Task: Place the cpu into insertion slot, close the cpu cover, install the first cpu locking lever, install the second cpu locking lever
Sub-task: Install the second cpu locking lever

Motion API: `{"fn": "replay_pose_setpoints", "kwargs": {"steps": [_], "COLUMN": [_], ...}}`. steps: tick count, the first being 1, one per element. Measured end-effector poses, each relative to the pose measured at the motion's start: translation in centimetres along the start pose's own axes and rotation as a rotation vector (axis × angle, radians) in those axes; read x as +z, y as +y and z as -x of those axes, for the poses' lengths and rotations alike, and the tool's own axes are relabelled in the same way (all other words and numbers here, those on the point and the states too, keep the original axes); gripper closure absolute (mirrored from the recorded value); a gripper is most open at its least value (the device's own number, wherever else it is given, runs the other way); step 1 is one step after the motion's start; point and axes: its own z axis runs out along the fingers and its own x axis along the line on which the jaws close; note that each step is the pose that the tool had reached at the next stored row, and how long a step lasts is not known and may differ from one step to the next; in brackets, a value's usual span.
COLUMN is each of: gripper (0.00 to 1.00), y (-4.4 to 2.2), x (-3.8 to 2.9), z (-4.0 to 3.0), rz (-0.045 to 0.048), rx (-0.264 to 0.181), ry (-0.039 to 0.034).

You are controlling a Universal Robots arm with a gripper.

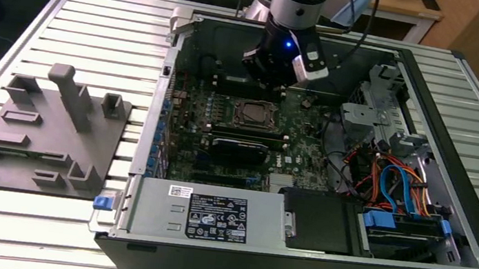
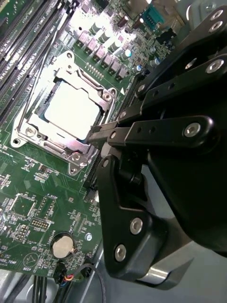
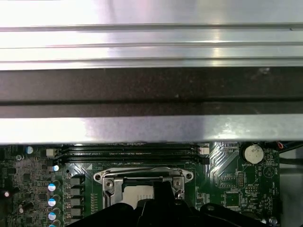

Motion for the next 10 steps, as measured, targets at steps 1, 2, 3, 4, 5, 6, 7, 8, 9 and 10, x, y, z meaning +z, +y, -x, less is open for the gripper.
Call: {"fn": "replay_pose_setpoints", "kwargs": {"steps": [1, 2, 3, 4, 5, 6, 7, 8, 9, 10], "gripper": [0.9, 0.9, 0.9, 0.9, 0.9, 0.9, 0.9, 0.9, 0.9, 0.9], "y": [0.0, 0.0, 0.0, -0.01, -0.04, -0.08, -0.12, -0.18, -0.23, -0.3], "x": [-0.01, -0.01, -0.01, -0.02, -0.03, -0.03, -0.02, -0.01, -0.01, -0.01], "z": [0.0, 0.0, 0.0, 0.0, 0.0, 0.0, 0.01, 0.01, 0.01, 0.01], "rz": [0.0002, 0.0003, 0.0004, 0.0001, -0.0001, -0.0002, -0.0001, -0.0001, -0.0002, -0.0001], "rx": [0.0, 0.0, 0.0, 0.0, 0.0, 0.0, 0.0, 0.0, 0.0, 0.0], "ry": [-0.0001, -0.0001, -0.0001, -0.0001, 0.0001, 0.0001, 0.0, 0.0, 0.0, 0.0]}}
